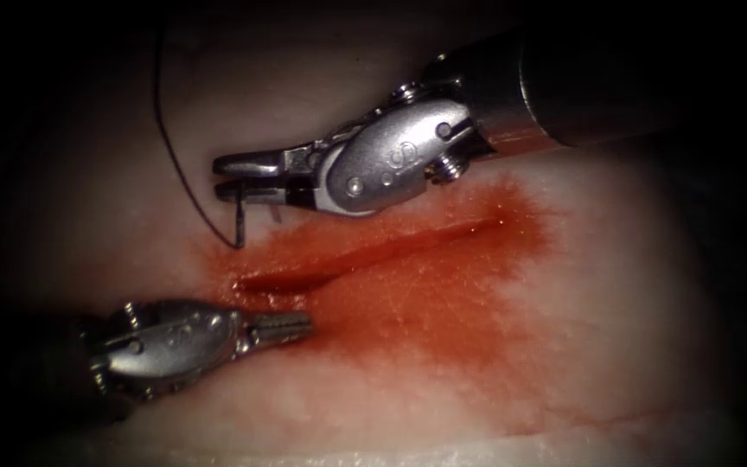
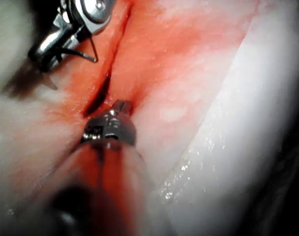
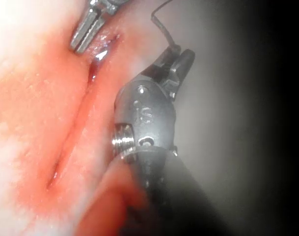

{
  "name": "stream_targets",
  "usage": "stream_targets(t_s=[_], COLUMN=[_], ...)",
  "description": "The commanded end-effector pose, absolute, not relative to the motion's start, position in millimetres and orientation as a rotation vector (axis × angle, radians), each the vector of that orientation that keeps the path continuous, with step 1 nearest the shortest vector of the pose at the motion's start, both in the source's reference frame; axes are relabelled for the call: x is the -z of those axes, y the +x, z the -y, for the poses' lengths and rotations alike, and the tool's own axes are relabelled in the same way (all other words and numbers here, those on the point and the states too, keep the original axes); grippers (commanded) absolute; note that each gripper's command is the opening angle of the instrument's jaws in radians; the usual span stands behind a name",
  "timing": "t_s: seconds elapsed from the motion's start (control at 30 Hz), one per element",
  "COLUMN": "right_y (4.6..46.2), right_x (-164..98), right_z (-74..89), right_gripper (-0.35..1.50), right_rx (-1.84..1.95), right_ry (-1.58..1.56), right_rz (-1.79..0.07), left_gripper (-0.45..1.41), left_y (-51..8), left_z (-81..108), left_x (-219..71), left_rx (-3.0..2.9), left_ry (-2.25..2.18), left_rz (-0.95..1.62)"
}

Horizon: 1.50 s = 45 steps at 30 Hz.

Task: Wound Closure
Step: Push needle through skin above incision with right needle driver

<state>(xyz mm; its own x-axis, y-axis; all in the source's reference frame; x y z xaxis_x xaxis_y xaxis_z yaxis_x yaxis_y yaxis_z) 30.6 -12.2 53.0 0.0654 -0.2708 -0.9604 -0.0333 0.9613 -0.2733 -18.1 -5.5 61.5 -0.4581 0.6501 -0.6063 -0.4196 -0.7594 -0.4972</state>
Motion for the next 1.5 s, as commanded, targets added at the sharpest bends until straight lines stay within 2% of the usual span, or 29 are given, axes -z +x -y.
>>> stream_targets(t_s=[0.03,0.63,0.83,1.03,1.5], right_y=[30.6,28.9,29.1,29.9,30.5], right_x=[-54.2,-56.7,-54.9,-54.5,-55.3], right_z=[13.5,16.5,14.2,11.2,9.0], right_gripper=[-0.35,-0.35,-0.35,-0.35,-0.35], right_rx=[0.197,0.198,-0.051,-0.204,-0.711], right_ry=[-0.249,-0.243,-0.149,-0.101,0.221], right_rz=[-1.498,-1.474,-1.498,-1.462,-1.373], left_gripper=[-0.25,-0.28,-0.28,-0.28,-0.28], left_y=[-18.6,-17.8,-17.9,-18.1,-18.0], left_z=[5.7,5.5,5.6,6.5,6.9], left_x=[-62.1,-61.8,-61.9,-62.4,-63.0], left_rx=[-2.216,-2.217,-2.218,-2.218,-2.224], left_ry=[-1.086,-1.090,-1.087,-1.085,-1.076], left_rz=[0.369,0.381,0.374,0.364,0.363])
